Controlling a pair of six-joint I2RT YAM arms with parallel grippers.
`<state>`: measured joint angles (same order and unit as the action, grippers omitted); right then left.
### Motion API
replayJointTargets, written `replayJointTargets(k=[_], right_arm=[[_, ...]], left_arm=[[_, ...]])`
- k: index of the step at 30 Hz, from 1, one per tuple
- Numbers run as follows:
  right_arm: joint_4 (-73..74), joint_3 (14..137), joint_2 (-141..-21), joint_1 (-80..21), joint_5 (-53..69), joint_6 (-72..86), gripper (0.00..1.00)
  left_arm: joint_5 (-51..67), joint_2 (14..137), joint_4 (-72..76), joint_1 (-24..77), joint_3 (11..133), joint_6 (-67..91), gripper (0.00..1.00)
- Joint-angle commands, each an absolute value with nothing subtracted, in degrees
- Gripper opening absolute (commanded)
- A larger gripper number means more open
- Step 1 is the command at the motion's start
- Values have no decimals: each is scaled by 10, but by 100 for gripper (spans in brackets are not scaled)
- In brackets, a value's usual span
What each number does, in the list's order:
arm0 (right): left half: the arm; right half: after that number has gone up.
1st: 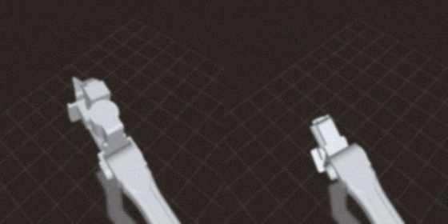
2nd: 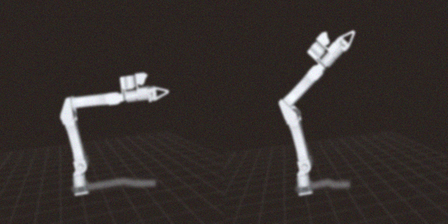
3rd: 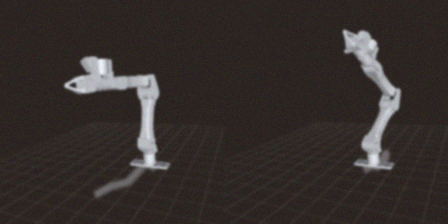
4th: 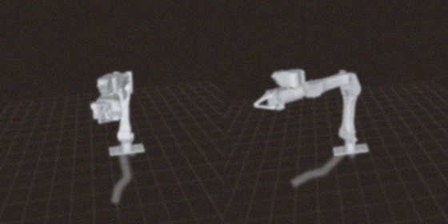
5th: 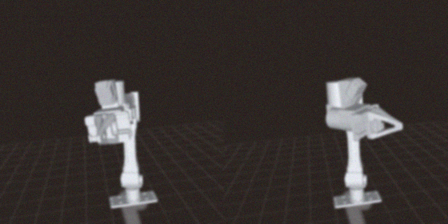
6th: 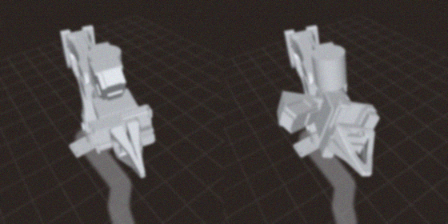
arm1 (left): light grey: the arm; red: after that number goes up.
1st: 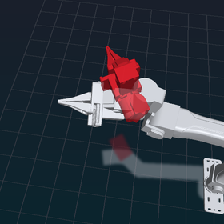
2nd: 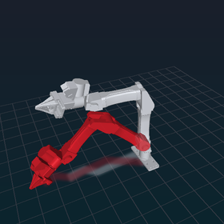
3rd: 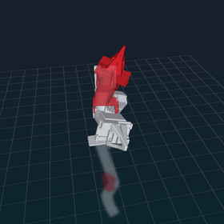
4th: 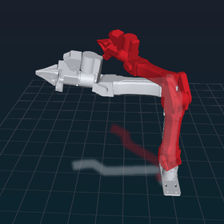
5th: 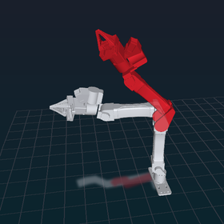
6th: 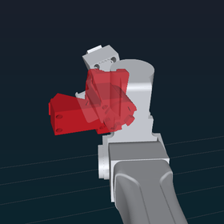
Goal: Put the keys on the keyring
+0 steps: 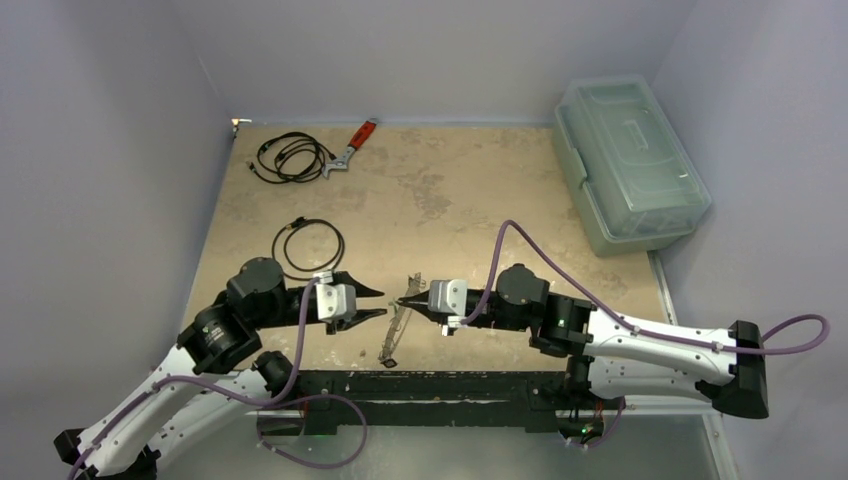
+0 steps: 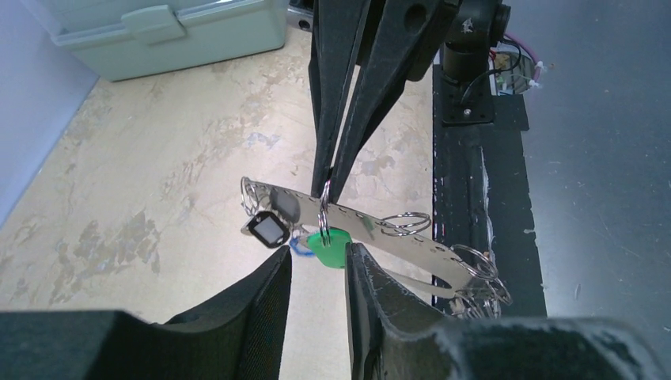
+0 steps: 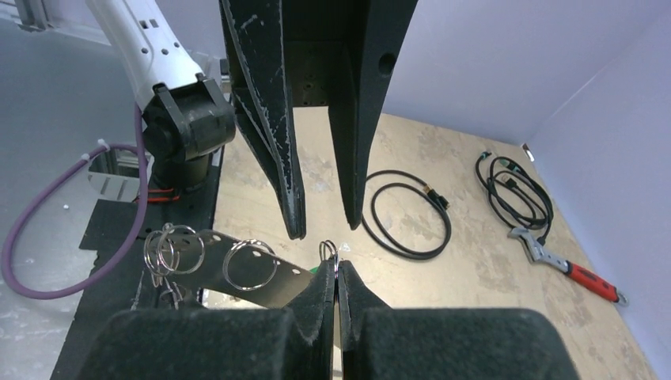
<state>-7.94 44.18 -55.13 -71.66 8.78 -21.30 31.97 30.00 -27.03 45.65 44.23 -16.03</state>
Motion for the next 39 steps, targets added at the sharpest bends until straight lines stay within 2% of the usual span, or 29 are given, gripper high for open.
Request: replayJointTargets(k=[1,6,9,13,29,37,39], right_arm=[[-132,439,-528,-717,104,-215,0],[-135,439,-527,-717,109,-213,0],[-136,439,-527,-717,112,-212,0],[-139,439,-526,-717,112,-211,0],[-222,407,-522,-717,21,-192,0],[-338,360,-521,-717,-23,-162,0],[-372,346,-522,-717,-27,-153,0]], left_arm=[[341,308,-220,456,430,-152,28],[349,311,-191,456,416,-145,19],[349,312,-176,456,408,-142,18],[361,315,-166,456,403,-143,0],[377,299,-83,456,357,-84,0],[369,305,-43,456,345,-55,0],[363,307,-45,456,347,-54,7]])
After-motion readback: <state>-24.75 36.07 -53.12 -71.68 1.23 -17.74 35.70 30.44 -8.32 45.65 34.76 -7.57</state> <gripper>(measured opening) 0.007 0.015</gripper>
